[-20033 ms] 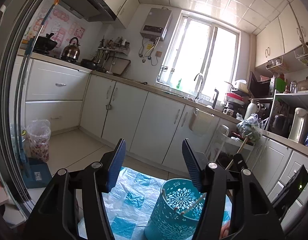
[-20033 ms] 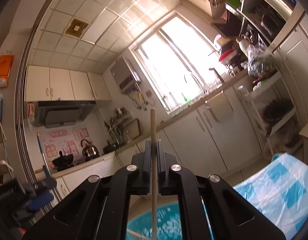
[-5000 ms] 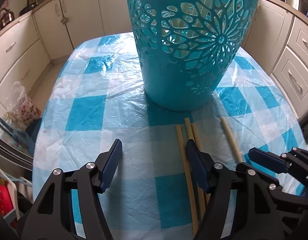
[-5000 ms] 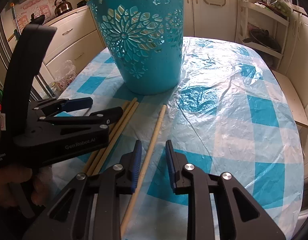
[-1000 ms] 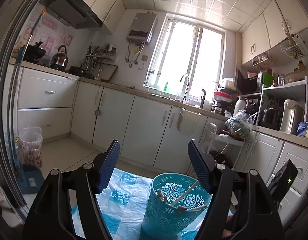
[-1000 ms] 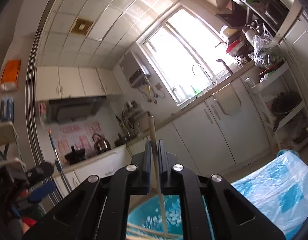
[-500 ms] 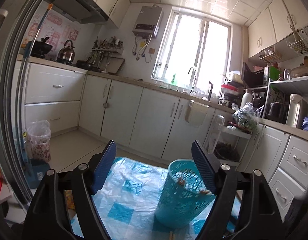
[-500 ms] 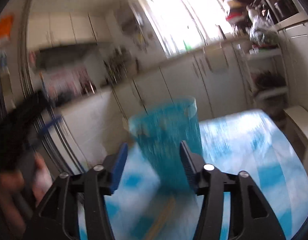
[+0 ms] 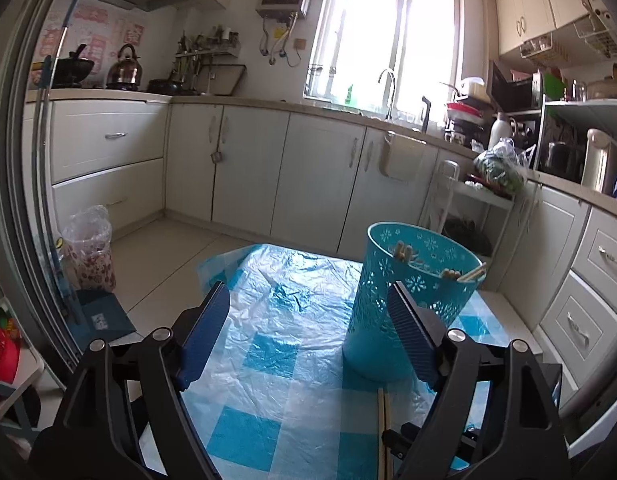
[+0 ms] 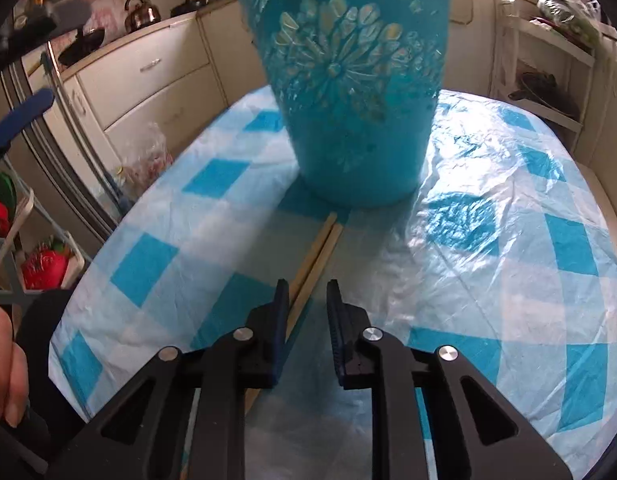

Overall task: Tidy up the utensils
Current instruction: 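Open the right gripper over the basket and return it to the chopsticks, then close the left gripper on a chopstick while the right gripper lowers to another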

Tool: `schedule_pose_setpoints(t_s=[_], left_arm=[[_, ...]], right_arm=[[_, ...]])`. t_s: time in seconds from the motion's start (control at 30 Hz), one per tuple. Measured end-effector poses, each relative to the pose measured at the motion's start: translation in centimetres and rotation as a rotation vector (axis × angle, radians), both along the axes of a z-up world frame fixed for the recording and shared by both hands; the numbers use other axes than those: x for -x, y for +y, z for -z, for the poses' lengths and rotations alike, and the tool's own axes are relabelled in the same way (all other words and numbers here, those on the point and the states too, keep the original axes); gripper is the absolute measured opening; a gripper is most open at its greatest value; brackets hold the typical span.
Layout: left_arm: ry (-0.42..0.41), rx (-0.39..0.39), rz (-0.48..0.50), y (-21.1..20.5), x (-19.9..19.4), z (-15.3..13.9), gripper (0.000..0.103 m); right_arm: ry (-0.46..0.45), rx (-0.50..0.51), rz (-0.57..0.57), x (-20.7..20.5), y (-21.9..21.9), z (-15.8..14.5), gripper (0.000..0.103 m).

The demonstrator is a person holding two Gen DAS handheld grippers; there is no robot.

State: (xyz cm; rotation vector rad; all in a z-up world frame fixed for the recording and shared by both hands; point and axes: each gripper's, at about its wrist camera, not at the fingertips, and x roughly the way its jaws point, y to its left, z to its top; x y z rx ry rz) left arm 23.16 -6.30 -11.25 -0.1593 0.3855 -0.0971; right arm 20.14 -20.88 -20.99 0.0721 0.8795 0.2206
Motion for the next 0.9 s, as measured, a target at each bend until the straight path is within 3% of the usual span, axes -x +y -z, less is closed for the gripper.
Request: schedule_pose_setpoints(t_s=[0.53,0.6,0.73,0.9], left_arm=[[0.076,-0.059,0.035,-1.6,-1.1,1.2,0.080],[0.135,-0.094,0.058,-2.4,-2.1,2.1,0.082],[0.334,-0.181,0.143,-4.6,-5.3,5.8,0.082],[0.403,-0.248,0.211,-7.0,-6.3,8.1,0.082]], right_arm=[[0.031,0.055,-0.047,0.6,-0.4,-0.1,0.011],[0.040,0.060,-0.056,0.9,-0.6,-0.2,0.011],[0.055,0.085,-0.061,1.8,-1.3,-0.3,0.010],[0.067,0.084,-0.036,2.7,-3.1,-0.4,0.009]])
